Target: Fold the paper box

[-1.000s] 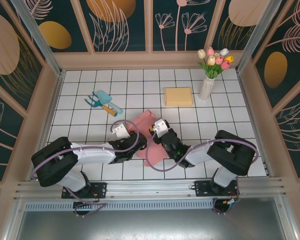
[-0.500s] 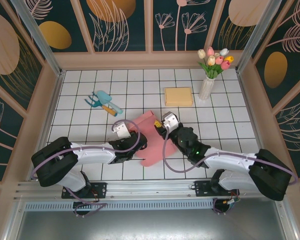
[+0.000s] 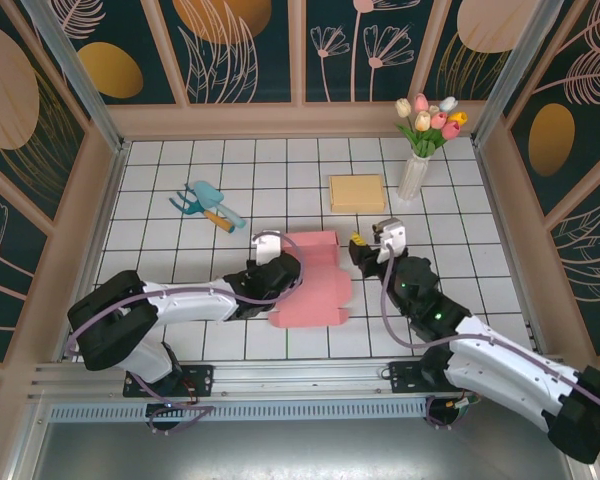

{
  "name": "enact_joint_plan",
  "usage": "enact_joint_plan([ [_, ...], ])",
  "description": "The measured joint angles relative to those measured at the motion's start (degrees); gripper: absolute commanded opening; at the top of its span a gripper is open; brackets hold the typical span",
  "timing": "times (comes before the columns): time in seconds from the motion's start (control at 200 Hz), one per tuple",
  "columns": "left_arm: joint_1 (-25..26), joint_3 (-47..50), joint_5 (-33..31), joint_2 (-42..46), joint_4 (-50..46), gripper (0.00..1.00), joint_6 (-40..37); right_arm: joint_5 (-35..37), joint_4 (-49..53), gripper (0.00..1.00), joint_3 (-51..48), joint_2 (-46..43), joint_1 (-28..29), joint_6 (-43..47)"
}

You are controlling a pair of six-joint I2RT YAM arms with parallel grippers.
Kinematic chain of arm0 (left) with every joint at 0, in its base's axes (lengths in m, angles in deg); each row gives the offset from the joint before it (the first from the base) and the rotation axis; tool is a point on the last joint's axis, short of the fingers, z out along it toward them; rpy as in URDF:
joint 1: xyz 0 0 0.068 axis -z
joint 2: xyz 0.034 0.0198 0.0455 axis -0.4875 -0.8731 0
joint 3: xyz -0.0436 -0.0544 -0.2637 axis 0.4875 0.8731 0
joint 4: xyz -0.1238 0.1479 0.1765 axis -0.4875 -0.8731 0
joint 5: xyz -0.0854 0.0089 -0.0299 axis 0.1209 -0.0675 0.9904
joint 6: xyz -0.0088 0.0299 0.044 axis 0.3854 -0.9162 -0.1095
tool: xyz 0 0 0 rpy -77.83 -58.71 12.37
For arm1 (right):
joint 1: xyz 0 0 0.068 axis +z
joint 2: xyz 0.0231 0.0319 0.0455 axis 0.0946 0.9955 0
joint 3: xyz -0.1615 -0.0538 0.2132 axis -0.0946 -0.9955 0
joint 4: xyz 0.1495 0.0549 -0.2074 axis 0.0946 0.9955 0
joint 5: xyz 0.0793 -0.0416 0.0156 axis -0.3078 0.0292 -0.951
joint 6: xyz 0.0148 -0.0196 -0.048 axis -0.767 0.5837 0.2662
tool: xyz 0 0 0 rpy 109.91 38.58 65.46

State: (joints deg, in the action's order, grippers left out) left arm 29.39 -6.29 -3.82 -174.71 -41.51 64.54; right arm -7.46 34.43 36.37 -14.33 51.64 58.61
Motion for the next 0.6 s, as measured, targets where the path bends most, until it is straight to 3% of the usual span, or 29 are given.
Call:
enact_joint_plan([
  [0.315, 0.0, -5.62, 1.22, 5.4, -0.57, 0.0, -29.46, 4.55, 2.75, 0.54, -6.08, -11.91, -2.64, -1.25],
  [0.6, 0.0, -15.39, 8.5, 6.21, -12.57, 0.0, -58.16, 6.03, 3.34, 0.54, -7.89, -21.0, -3.06, -2.51],
])
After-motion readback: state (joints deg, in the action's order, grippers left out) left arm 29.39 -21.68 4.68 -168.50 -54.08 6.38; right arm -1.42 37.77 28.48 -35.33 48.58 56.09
